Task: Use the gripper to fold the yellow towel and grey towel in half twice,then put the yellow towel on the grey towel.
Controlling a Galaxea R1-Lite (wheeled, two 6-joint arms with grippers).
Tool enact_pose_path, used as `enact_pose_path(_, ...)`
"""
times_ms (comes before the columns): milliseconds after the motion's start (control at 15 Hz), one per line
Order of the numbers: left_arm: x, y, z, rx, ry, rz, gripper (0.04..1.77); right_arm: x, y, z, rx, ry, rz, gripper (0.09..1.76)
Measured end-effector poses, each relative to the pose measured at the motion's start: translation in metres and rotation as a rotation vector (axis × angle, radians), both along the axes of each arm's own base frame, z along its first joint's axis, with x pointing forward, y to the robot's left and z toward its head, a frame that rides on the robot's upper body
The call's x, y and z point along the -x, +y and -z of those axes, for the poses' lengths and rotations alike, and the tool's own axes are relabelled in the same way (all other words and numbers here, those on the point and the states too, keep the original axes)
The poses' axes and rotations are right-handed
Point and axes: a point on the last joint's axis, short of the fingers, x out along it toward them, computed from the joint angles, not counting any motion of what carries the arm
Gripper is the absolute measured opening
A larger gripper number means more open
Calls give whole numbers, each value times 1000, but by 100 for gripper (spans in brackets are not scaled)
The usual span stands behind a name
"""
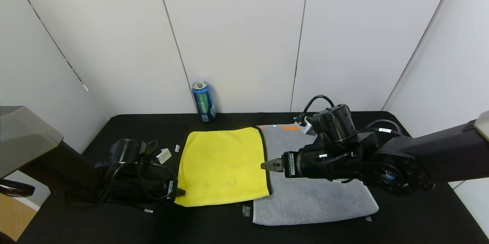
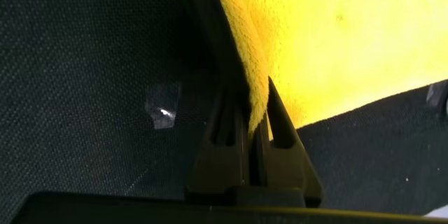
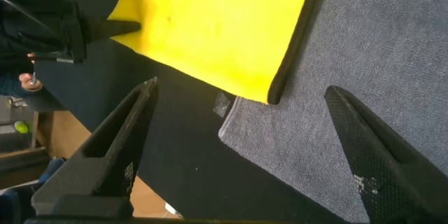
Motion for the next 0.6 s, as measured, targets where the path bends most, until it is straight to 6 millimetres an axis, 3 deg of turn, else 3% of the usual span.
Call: enact_pose_path(600,3,1,-4,-1,-10,-3,14,2,10,16,5,56,-6,171)
